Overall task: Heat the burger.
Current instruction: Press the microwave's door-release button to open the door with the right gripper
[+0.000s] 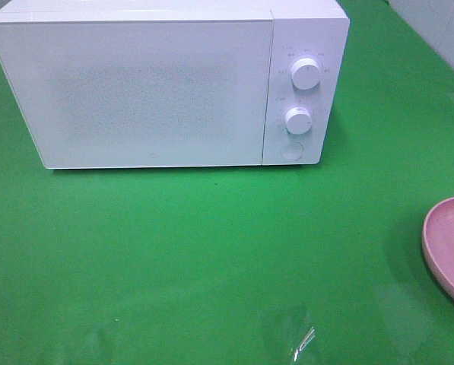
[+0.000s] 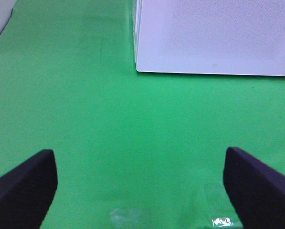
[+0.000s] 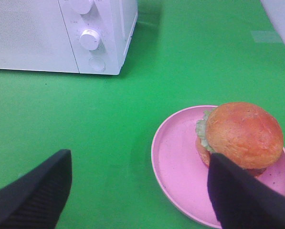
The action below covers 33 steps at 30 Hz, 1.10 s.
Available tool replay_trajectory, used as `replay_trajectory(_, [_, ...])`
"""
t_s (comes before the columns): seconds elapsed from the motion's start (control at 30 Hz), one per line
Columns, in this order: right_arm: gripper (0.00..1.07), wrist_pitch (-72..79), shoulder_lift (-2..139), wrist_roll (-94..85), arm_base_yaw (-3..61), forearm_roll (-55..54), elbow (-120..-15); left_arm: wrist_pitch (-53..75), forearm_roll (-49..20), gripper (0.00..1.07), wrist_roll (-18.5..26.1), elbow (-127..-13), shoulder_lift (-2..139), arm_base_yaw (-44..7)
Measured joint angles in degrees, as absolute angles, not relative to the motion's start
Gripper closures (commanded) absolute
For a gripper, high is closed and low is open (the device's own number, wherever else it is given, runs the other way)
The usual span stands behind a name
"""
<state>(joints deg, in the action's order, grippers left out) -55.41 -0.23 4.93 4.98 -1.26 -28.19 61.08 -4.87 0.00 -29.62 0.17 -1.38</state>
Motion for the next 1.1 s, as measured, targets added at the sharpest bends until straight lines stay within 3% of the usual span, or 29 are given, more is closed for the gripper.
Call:
replay_trajectory(0.77, [0.32,-53.51,-0.06,5.16,4.98,-1.26,-29.22,61.08,-4.87,0.20,0.00,-29.62,0.17,-1.38])
replay_trajectory(1.1, [0.32,-45.15,11.29,5.21,4.98,-1.26,-30.02,61.08,-4.87,0.20,0.00,-29.62,0.17,-1.38])
